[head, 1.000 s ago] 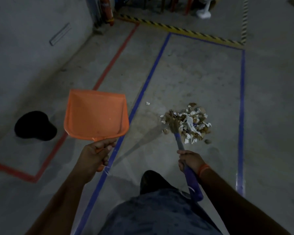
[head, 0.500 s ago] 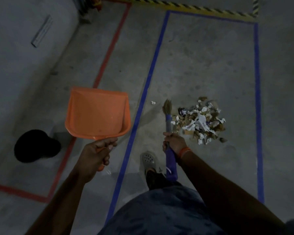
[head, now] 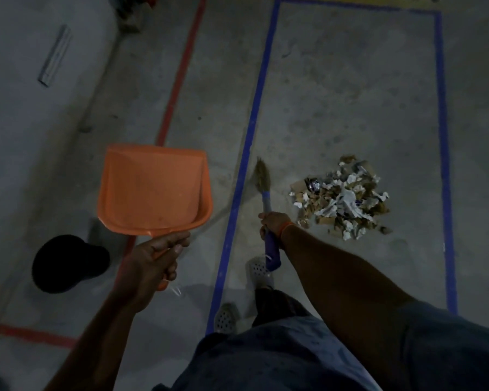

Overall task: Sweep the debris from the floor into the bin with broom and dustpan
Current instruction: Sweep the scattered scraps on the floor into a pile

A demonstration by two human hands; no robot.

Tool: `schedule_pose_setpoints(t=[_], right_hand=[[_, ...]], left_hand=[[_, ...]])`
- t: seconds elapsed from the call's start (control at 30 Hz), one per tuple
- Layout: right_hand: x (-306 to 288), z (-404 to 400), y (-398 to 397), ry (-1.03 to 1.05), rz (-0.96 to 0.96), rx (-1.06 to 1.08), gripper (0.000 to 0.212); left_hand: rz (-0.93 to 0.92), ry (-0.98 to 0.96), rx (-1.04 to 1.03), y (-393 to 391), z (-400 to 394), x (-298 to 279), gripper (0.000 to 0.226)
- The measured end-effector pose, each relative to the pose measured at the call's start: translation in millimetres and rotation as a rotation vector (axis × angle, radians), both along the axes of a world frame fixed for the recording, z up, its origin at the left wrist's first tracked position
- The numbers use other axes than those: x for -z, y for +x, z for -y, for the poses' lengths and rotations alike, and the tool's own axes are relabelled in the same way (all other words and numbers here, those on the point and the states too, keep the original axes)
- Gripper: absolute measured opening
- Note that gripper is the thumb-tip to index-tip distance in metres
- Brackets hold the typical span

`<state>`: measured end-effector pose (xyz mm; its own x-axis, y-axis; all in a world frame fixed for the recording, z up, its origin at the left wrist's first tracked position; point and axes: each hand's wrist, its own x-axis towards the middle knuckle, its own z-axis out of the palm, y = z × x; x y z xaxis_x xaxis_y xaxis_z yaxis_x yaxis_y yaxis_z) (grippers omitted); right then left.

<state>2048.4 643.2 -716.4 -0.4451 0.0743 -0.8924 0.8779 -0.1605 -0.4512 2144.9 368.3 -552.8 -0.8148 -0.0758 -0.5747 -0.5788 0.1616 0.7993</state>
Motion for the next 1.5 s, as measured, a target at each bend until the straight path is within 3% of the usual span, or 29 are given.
schedule_pose_setpoints(t=[0.3,0.63,1.0,1.33,1.5], right_hand=[[1,-52,96,0.167,-0.022,0.131,0.019],[-96,-82,269,0.237,-0.113,0.172,0.026],[-146,-162,406,0.225,-0.380,0.123,0.028],[-91,-303,391,0.427,-0.352,-0.291,0.039],[-70,-368,350,0.449,-0.362,-0.363,0.041]], left_hand=[[-0.025,0.041,0.158,7,16,1,0.024],[-0.079,0.127,0.264,58,2,0,0.022],[-0.070,0.185,0.382,100,-74,6,0.024],[-0.055,0.117,0.283,136,-207,24,0.023],[-0.008,0.114,0.236,159,-267,48,0.021]])
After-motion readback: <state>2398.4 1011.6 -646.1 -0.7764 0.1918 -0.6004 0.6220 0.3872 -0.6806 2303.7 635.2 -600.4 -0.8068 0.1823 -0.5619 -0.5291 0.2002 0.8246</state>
